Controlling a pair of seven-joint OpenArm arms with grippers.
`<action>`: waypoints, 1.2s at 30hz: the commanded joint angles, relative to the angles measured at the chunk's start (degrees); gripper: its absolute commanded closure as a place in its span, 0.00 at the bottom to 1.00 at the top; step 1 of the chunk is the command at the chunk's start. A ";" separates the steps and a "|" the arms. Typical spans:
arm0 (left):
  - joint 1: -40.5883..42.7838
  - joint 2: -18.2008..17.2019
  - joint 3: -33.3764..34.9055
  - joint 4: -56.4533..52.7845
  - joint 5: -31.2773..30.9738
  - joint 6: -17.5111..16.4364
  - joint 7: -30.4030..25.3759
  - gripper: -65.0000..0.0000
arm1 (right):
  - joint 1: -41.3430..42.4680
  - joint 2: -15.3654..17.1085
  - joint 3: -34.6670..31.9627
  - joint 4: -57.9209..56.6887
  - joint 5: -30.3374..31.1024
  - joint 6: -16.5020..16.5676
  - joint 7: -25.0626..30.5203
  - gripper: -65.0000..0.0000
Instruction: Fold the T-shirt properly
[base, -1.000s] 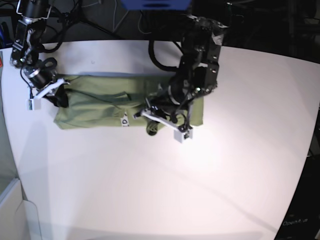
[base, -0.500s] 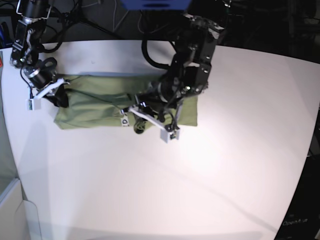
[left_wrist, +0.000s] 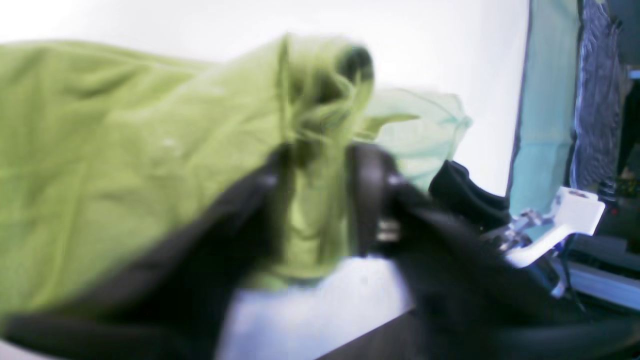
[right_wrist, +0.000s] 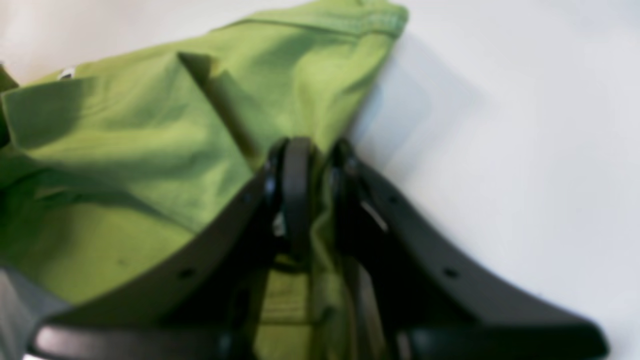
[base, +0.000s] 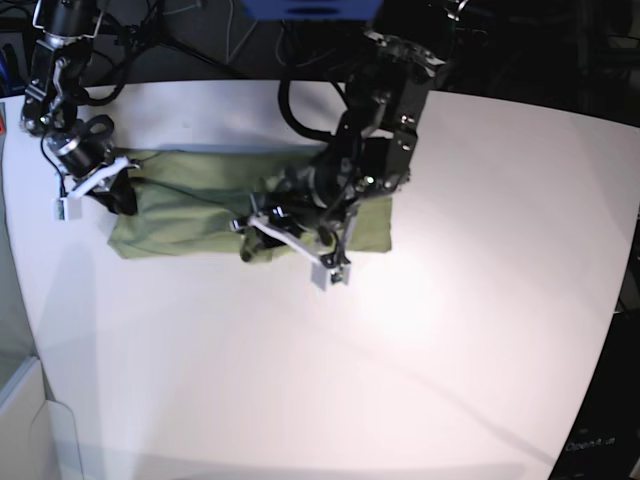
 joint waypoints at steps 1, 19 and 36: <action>-0.60 0.57 0.27 1.07 -0.47 -0.75 -0.72 0.45 | -0.40 0.41 -0.08 0.18 -1.88 -0.05 -2.89 0.89; 6.35 -10.32 -8.17 5.20 -11.02 -2.68 -5.29 0.78 | -0.49 0.67 -0.17 0.18 -1.88 -0.05 -2.62 0.89; 2.22 -10.58 -10.99 -9.57 -13.22 -2.95 -9.07 0.97 | -4.97 0.67 -0.08 12.22 -1.88 -0.05 -2.89 0.88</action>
